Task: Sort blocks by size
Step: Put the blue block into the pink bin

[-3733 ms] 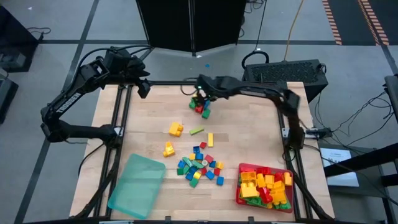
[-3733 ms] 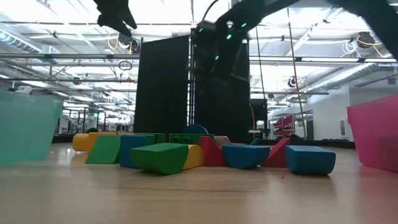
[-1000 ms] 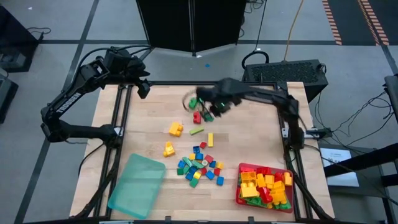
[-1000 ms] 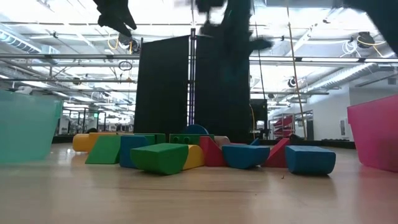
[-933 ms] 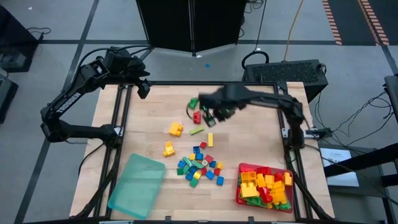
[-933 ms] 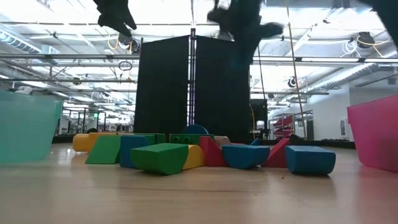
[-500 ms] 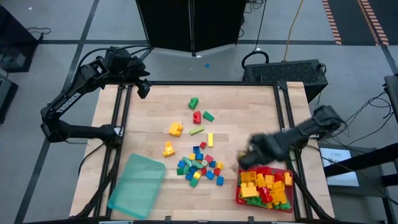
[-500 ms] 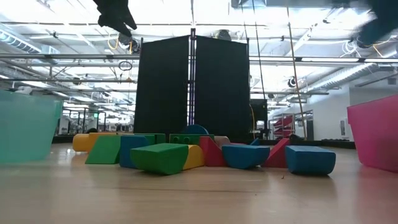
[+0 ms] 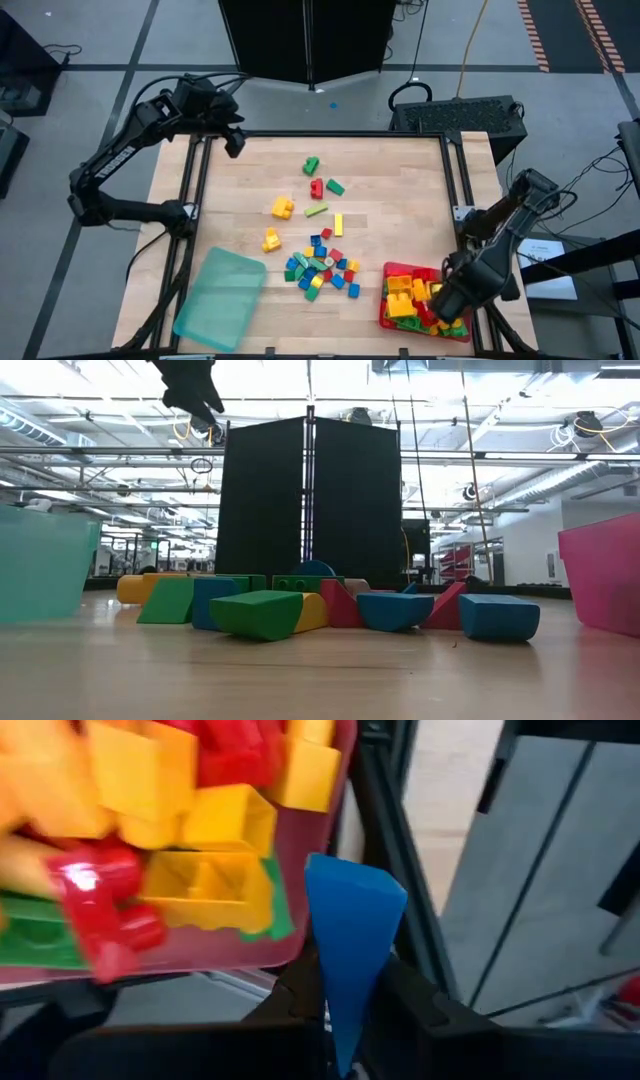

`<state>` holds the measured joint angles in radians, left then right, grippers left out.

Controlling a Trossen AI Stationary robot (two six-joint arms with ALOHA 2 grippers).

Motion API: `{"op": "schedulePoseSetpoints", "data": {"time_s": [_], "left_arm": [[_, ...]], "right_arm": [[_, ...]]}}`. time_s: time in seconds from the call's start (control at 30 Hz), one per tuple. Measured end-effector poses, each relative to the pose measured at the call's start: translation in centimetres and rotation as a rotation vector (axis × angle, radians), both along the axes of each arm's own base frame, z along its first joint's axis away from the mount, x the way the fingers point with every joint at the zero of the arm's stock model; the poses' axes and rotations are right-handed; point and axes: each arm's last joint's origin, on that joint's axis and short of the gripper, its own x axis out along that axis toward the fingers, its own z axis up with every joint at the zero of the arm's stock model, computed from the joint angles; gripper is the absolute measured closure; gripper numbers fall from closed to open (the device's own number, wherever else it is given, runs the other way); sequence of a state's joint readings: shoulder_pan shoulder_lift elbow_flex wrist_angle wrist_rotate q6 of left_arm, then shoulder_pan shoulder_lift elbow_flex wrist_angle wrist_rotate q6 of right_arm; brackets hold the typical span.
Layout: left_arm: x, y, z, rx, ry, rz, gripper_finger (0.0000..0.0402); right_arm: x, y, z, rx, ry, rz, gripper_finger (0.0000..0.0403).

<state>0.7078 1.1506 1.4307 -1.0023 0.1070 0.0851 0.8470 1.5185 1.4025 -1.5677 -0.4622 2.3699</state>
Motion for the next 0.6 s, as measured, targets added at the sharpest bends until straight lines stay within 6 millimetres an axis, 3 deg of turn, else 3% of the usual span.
{"op": "schedulePoseSetpoints", "data": {"time_s": [0.2,0.47,0.6], "left_arm": [[0.4,0.4,-0.4,-0.014,0.016,-0.001,0.0146],[0.5,0.4,-0.4,-0.017,0.019,-0.001,0.0146],[0.5,0.4,-0.4,-0.017,0.018,-0.001,0.0146]], "right_arm": [[-0.3,0.6,-2.4,0.042,0.039,0.011,0.0368],[0.1,1.2,-7.8,0.137,-0.039,0.012,0.0368],[-0.2,0.9,-8.7,0.119,-0.020,0.010,0.0368]]}}
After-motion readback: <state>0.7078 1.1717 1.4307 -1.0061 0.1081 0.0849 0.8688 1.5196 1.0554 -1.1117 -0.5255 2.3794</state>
